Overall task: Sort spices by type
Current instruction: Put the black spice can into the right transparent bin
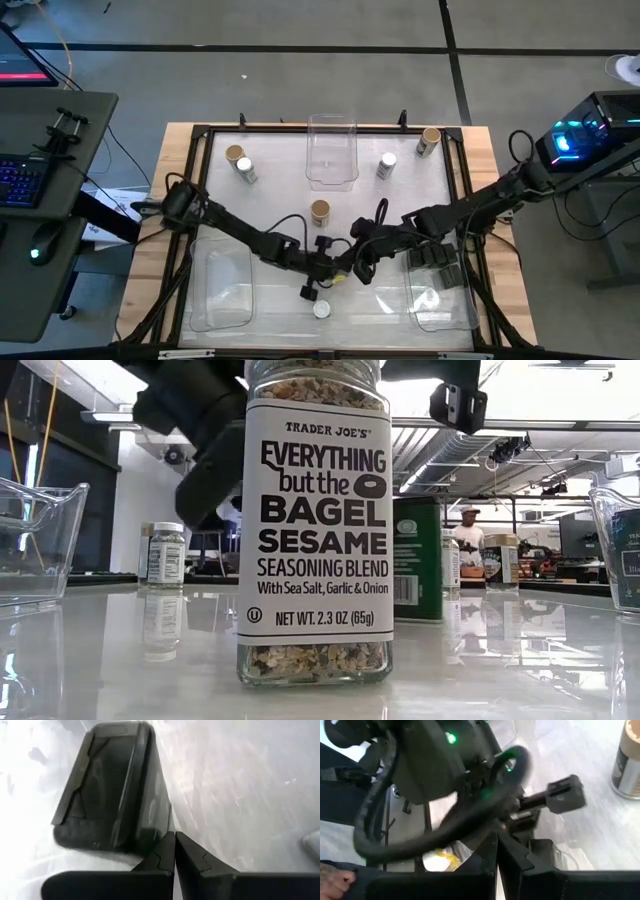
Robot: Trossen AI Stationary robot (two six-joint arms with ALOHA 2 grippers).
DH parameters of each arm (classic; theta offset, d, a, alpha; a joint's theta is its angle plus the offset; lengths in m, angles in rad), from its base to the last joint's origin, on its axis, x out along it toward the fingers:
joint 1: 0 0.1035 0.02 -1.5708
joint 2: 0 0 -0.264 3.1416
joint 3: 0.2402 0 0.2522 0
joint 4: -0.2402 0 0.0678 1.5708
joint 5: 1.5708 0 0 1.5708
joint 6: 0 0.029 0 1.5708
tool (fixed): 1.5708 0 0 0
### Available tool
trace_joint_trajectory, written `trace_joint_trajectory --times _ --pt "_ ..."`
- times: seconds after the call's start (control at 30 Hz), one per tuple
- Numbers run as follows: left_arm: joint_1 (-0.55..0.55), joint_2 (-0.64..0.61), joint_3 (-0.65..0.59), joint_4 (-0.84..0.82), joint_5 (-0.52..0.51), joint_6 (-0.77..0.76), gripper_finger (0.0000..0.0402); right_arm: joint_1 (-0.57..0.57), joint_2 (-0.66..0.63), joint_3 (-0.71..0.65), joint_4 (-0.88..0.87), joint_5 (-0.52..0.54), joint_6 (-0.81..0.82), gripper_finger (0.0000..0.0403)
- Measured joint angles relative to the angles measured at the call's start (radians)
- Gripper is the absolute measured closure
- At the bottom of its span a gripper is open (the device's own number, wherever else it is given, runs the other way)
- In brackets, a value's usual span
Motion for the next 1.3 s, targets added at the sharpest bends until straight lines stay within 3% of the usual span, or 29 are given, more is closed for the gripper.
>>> trace_joint_trajectory --times 0.2,0.37,0.5,0.6,0.73,1.0,1.1,1.3 --pt "0.025 -0.020 0.048 -0.143 0.007 0.030 0.0401 0.016 -0.001 0.000 -0.026 0.012 0.026 0.0401" --pt "0.048 -0.125 0.046 -0.378 0.003 -0.046 0.0402 0.011 -0.005 0.000 0.021 0.011 0.027 0.0401" --pt "0.053 -0.248 0.016 -0.449 -0.018 -0.058 0.0401 -0.009 -0.006 0.000 0.077 0.003 0.045 0.0396" --pt "0.053 -0.381 -0.053 -0.444 -0.082 -0.098 0.0402 -0.030 -0.002 0.001 0.066 -0.062 0.045 0.0367" --pt "0.065 -0.594 -0.183 -0.435 -0.217 -0.199 0.0402 -0.035 0.006 0.000 0.003 -0.122 0.012 0.0298" --pt "0.090 -0.981 -0.368 -0.410 -0.388 -0.403 0.0402 -0.042 0.073 0.078 -0.175 -0.149 -0.126 0.0169" --pt "0.090 -1.060 -0.379 -0.410 -0.448 -0.407 0.0402 -0.051 0.153 0.174 -0.327 -0.124 -0.196 0.0147" --pt "0.101 -1.133 -0.380 -0.407 -0.493 -0.363 0.0401 -0.053 0.341 0.412 -0.574 -0.033 -0.272 0.0141"
